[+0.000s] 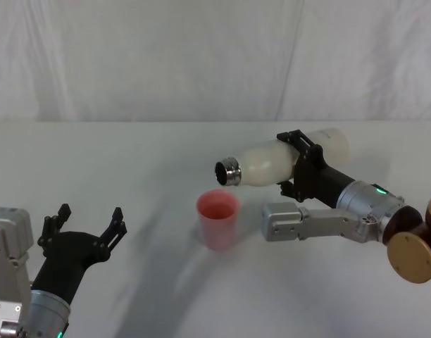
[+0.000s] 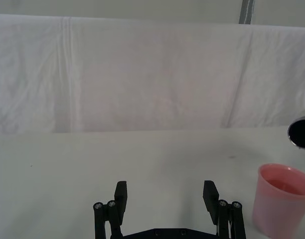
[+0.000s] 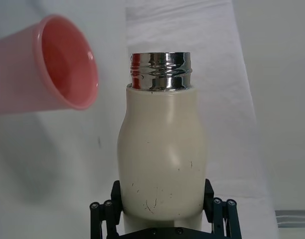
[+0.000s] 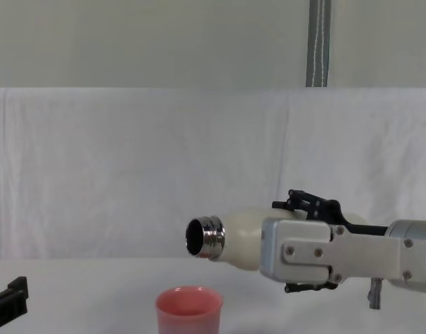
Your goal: Grasp the thermos with one hand and pour water into the cup lid.
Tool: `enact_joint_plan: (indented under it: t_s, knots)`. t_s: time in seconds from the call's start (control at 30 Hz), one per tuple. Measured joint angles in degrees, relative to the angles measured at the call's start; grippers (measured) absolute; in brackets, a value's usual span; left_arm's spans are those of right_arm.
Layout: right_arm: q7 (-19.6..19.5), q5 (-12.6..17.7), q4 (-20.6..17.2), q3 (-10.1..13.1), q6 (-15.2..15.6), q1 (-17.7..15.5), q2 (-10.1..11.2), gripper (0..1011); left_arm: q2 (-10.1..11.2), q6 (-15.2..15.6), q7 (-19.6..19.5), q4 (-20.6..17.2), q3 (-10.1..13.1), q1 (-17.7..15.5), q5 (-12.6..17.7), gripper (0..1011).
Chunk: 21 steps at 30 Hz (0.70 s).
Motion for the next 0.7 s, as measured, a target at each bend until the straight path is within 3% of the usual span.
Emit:
enact_joint_plan:
  t_s: [0.7]
  knots:
    - [1.6,5.3,-2.6,2.6,-0.4,-1.9,-0.9,950,0.0,0.0,0.0,0.0,0.0,0.0,0.0,1001]
